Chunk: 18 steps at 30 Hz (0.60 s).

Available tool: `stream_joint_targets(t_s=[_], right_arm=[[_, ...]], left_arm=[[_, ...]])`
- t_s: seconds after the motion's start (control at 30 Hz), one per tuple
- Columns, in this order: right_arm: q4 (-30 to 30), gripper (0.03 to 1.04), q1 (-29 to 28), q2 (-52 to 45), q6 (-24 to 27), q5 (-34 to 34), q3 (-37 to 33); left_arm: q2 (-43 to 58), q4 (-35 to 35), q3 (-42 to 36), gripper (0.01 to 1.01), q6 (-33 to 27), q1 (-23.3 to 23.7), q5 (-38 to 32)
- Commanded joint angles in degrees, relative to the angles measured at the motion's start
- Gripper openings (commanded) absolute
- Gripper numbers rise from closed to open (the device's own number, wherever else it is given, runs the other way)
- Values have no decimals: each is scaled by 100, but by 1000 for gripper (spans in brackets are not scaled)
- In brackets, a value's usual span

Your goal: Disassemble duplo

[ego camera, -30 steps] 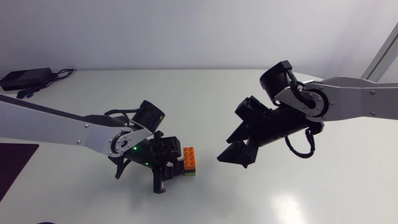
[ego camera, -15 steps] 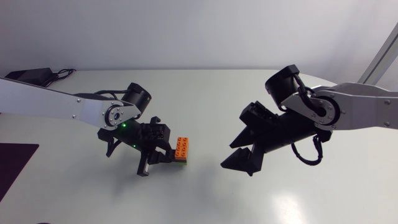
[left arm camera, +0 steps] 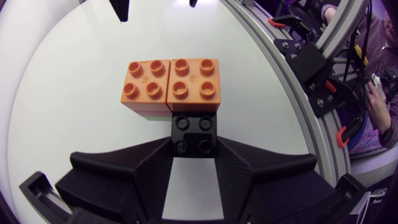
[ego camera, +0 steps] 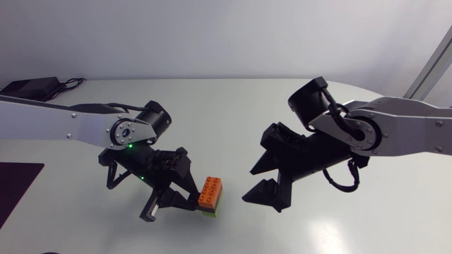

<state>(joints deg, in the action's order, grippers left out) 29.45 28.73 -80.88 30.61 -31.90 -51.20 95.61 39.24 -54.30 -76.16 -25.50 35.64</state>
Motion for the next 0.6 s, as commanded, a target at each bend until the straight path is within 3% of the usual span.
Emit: stream_joint_targets(t_s=[0.0,0.2,0.3,0.33,0.47,0.5,0.57], right_arm=[[52,995,80,73,235,70,40],[43,995,10,64,288,105,154],[43,995,1,108,332,105,251],[43,995,1,134,358,105,295],[43,995,-8,222,411,105,400],[43,995,-25,231,428,105,409],[52,995,-52,257,490,105,444]], left_arm=[[28,83,60,259,-356,36,75],[660,-971,482,259,-364,-386,-1287],[986,-1024,368,266,-391,-421,-1621],[1021,-1033,306,328,-391,-421,-1657],[819,-1059,139,859,-66,-377,-1665],[687,-1059,148,939,14,-342,-1665],[423,-1094,166,962,277,-228,-1657]])
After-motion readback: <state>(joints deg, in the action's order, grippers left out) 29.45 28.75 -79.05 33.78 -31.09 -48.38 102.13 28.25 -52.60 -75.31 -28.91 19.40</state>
